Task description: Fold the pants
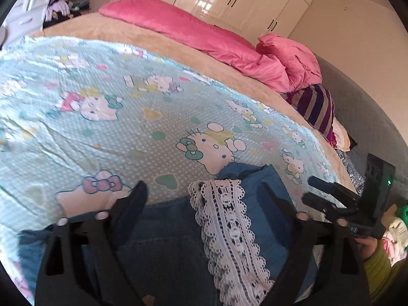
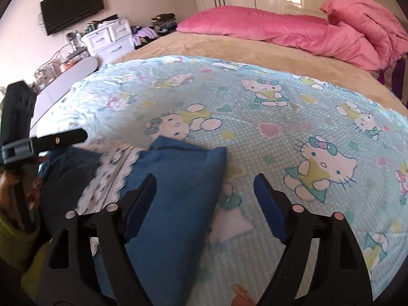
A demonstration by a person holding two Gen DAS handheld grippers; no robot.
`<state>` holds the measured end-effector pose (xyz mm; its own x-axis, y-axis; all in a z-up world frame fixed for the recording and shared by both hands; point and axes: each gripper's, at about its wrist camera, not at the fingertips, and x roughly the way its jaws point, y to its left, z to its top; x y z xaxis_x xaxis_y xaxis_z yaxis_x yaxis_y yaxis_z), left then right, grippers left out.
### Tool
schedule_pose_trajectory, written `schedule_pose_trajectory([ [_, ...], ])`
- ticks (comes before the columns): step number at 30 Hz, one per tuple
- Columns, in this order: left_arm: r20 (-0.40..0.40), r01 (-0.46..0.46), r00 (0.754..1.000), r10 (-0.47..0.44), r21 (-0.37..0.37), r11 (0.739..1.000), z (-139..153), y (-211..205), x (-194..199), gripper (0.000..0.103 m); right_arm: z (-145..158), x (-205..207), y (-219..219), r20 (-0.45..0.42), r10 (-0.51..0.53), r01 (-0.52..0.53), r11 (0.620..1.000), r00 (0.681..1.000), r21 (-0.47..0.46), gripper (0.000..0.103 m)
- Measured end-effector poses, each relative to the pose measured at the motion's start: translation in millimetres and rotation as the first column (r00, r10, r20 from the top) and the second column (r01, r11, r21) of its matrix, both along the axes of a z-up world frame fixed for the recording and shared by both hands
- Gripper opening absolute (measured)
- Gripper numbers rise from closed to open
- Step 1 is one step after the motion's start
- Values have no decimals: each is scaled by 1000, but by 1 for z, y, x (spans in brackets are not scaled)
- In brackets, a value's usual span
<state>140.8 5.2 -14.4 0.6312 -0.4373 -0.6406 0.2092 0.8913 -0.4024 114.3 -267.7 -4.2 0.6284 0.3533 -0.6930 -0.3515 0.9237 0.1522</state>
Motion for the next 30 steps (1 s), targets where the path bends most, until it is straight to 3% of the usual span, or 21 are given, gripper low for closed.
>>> schedule_pose_trajectory([
  [6,20,-38,999,38,26,999,18,9,-25,98,16,-27,3,41,39,-39,999,998,-16,85],
  [19,55,-50,997,45,84,995,36,12,-87,98,30,-64,1,84,71,-71,997,994,-2,86],
  [27,-29,27,999,-24,96,995,13,-3,-117,98,21,-90,12,83,152,-150,988,985,-28,86],
  [30,-74,57,996,-51,85,995,0,-8,-123,97,14,-97,19,63,197,-195,980,978,-37,81],
])
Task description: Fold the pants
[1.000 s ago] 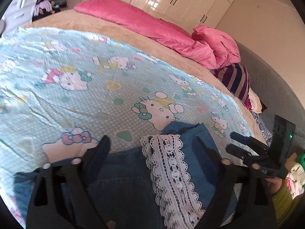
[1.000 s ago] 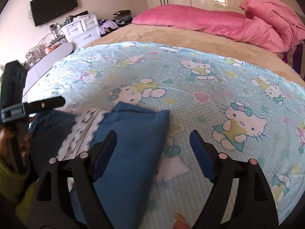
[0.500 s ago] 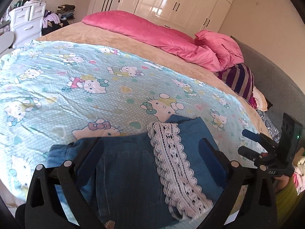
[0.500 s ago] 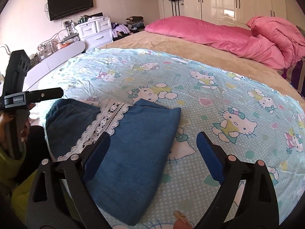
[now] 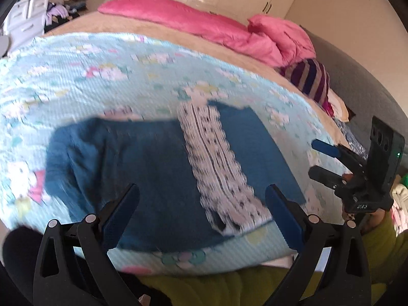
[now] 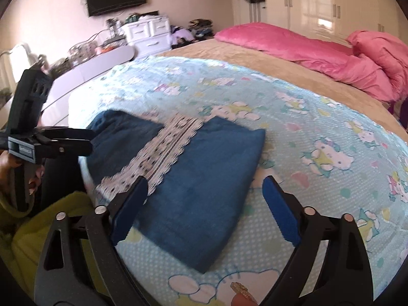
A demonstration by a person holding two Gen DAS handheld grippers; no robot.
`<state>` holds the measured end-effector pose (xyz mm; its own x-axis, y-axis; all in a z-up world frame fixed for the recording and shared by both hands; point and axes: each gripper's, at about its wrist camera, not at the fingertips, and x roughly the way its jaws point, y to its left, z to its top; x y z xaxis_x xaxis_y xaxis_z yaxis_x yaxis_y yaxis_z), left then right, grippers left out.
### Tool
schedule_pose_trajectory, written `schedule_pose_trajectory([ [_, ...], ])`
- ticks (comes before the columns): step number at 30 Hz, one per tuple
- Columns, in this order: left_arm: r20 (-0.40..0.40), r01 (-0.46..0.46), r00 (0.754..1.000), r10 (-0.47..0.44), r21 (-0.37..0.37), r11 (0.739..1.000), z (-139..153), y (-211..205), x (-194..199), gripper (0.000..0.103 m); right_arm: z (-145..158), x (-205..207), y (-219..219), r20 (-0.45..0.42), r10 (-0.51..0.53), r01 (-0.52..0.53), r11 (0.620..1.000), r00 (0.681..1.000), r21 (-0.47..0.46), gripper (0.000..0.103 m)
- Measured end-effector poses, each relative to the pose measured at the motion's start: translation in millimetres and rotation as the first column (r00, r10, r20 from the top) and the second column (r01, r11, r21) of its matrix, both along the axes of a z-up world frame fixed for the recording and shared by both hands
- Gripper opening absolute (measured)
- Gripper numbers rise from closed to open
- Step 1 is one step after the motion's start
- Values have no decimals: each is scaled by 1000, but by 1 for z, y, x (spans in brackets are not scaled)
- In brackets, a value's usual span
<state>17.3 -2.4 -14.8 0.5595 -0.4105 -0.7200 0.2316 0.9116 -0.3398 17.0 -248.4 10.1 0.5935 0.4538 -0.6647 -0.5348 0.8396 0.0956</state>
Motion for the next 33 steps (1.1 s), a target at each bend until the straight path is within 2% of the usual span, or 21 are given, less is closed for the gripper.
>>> schedule_pose_trajectory([
  [3,-58,20,998,-22,-32,999,-15,-5,-2,97,-9,-5,5,-25,37,-37,999,999,-4,73],
  [6,-88,28,996,-31,-34,999,-25,-10,-1,95,-18,-9,9,-53,68,-68,998,996,-11,71],
  [7,-92,28,995,-32,-38,999,-26,-12,0,87,-21,-10,11,-59,73,-74,997,996,-16,70],
  [9,-108,34,993,-38,-37,999,-30,-18,2,79,-26,-11,12,-73,81,-83,996,994,-21,70],
  [14,-147,48,988,-47,0,999,-43,-33,10,79,-34,-13,13,-93,82,-84,996,992,-14,70],
  [15,-151,55,987,-53,13,998,-46,-37,12,75,-36,-13,13,-97,83,-85,996,992,-14,70],
  [16,-155,68,986,-64,20,997,-48,-41,13,53,-38,-13,14,-103,85,-88,996,991,-16,70],
  [17,-161,93,983,-88,23,995,-51,-45,13,37,-39,-13,16,-104,87,-90,996,991,-20,70],
  [18,-162,105,982,-98,33,994,-52,-50,13,27,-40,-13,16,-103,89,-92,995,991,-24,70],
  [22,-133,122,985,-112,72,990,-45,-50,3,21,-33,-18,22,-73,113,-115,993,991,-23,70],
  [25,-123,108,988,-96,90,990,-44,-44,-1,24,-26,-21,24,-38,131,-132,991,991,-25,70],
  [30,-140,109,985,-96,89,990,-49,-44,4,30,-55,-7,28,-132,82,-99,988,988,-121,64],
  [33,-145,111,985,-99,81,990,-51,-44,5,32,-60,-7,24,-129,76,-88,992,989,-95,63],
])
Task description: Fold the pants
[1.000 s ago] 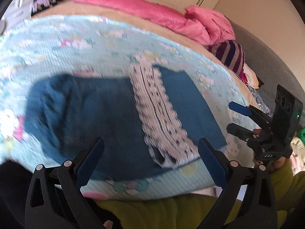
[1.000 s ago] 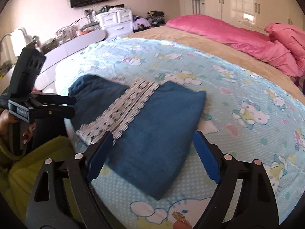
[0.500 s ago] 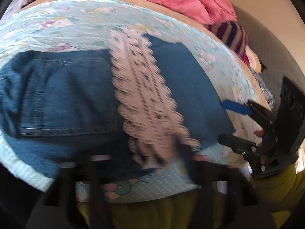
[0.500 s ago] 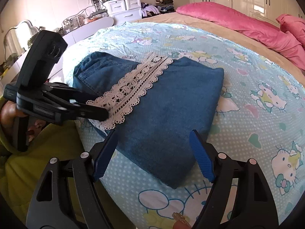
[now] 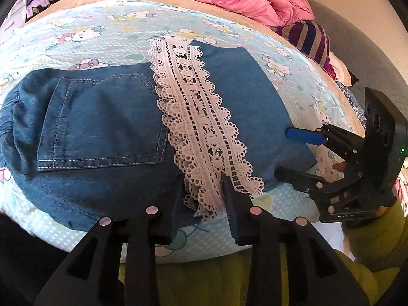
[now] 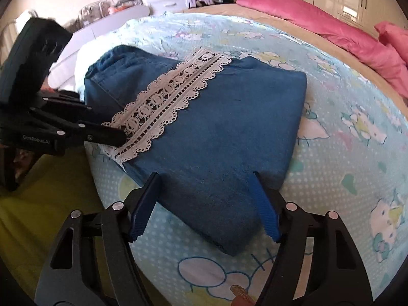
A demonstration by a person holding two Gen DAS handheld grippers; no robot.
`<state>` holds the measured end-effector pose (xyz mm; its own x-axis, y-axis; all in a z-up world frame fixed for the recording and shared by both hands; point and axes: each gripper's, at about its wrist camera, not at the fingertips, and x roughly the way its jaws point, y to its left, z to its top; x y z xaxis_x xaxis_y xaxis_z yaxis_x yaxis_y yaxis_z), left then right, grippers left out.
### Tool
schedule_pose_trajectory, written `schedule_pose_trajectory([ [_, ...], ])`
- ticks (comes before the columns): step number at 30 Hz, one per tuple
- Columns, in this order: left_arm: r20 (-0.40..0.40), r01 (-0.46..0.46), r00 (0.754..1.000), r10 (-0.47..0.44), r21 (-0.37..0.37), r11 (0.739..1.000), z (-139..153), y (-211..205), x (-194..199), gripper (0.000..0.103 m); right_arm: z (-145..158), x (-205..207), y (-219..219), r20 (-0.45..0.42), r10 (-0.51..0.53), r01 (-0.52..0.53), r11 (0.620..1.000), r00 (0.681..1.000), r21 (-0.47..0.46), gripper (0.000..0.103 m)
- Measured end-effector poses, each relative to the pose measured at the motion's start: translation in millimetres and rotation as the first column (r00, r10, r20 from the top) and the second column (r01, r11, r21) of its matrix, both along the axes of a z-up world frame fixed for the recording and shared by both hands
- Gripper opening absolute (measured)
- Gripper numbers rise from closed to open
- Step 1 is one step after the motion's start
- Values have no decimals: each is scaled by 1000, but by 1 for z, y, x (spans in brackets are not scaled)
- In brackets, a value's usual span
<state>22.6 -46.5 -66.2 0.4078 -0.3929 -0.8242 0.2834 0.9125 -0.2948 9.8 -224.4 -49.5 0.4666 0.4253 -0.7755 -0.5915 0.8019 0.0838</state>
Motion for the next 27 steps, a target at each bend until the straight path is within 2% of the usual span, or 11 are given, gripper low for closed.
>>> schedule_pose_trajectory([
  [5,10,6,1000,-6,8,1000,2,-2,-2,34,3,-1,-1,7,-9,9,1000,1000,-4,63],
  [8,20,4,1000,-4,17,1000,5,-2,-4,41,10,-3,-3,16,-20,20,1000,1000,7,63],
  [10,31,1,1000,-2,18,1000,8,-2,-5,52,13,-5,-6,28,-29,28,1000,999,9,63],
  [13,50,-5,999,4,22,1000,13,-1,-7,55,18,-6,-13,29,-45,44,998,999,34,64],
  [15,58,-5,998,4,22,1000,16,0,-9,59,22,-7,-17,29,-64,63,997,998,52,71],
  [16,63,-8,998,6,22,1000,18,0,-9,73,24,-8,-19,32,-72,70,996,997,62,73],
  [18,80,-13,997,11,22,1000,22,2,-10,81,28,-8,-22,35,-84,81,994,996,72,77],
  [22,112,-23,994,18,37,999,33,6,-14,81,34,-9,-24,48,-101,97,993,994,74,81],
  [23,119,-27,993,22,41,999,35,7,-15,84,35,-9,-24,51,-104,100,992,993,75,83],
  [24,125,-35,992,29,44,998,37,9,-16,95,36,-9,-23,52,-105,100,992,993,78,84],
  [27,140,-49,989,42,46,998,42,13,-19,96,41,-9,-22,58,-103,99,992,993,78,86],
])
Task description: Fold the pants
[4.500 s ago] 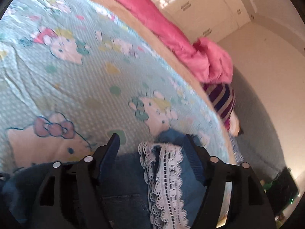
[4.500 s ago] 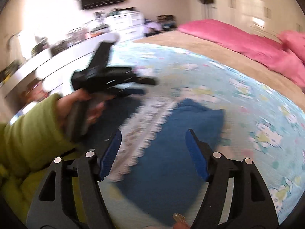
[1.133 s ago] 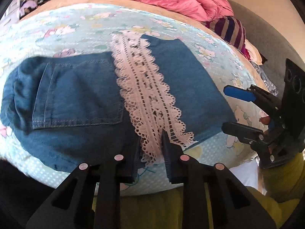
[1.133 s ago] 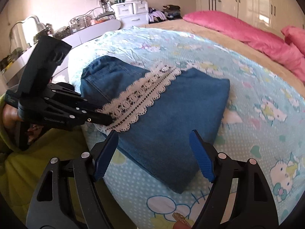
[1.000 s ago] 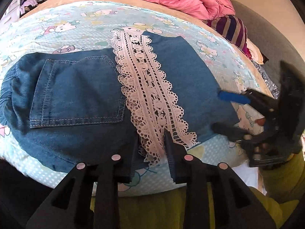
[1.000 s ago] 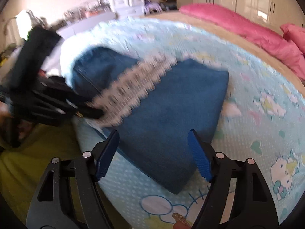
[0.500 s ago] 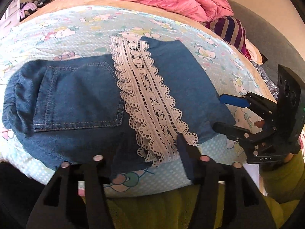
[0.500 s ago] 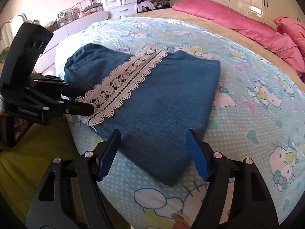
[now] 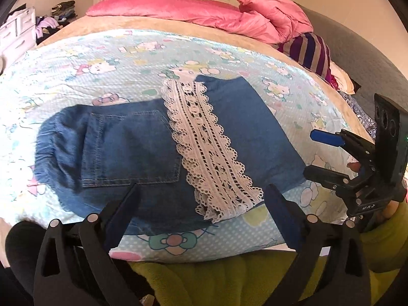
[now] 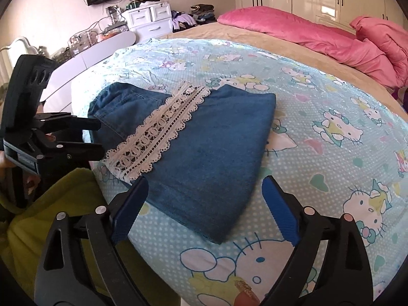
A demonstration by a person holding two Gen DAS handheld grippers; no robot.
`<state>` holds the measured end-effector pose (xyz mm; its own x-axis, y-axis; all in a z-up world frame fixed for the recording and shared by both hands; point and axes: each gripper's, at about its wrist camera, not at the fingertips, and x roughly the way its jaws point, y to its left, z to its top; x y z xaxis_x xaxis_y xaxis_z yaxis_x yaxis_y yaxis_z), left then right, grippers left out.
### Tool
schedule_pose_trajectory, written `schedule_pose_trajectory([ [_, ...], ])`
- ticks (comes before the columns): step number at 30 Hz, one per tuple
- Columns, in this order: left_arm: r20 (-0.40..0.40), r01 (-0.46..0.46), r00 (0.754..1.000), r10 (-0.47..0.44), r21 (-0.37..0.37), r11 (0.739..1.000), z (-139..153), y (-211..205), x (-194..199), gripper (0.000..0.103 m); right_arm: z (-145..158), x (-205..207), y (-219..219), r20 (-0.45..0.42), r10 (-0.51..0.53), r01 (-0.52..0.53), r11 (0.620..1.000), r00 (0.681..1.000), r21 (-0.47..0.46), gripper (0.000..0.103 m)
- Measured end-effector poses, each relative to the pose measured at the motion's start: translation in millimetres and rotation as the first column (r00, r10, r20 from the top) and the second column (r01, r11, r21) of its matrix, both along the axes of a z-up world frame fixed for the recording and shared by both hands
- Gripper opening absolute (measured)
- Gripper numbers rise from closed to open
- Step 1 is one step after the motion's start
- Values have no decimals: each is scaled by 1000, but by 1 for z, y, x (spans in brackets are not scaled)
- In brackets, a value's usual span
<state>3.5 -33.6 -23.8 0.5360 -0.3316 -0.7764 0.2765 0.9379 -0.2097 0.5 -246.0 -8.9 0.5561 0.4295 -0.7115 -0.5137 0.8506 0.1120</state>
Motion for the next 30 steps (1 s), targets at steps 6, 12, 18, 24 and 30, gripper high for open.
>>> schedule_pose_trajectory([
  [6,19,-36,999,36,42,998,7,10,-5,98,12,-2,5,31,1,-1,1000,1000,-7,91],
  [12,50,-102,994,100,54,993,18,33,-11,99,30,1,17,67,22,-22,1000,997,1,93],
  [18,49,-205,978,202,58,977,23,69,-16,99,46,13,39,86,66,-67,998,994,10,94],
  [24,20,-312,950,312,13,950,18,116,-21,99,52,26,75,89,140,-140,990,986,-6,94],
  [30,-23,-384,923,383,-32,923,5,149,-20,98,52,42,110,71,201,-201,980,977,-16,94],
])
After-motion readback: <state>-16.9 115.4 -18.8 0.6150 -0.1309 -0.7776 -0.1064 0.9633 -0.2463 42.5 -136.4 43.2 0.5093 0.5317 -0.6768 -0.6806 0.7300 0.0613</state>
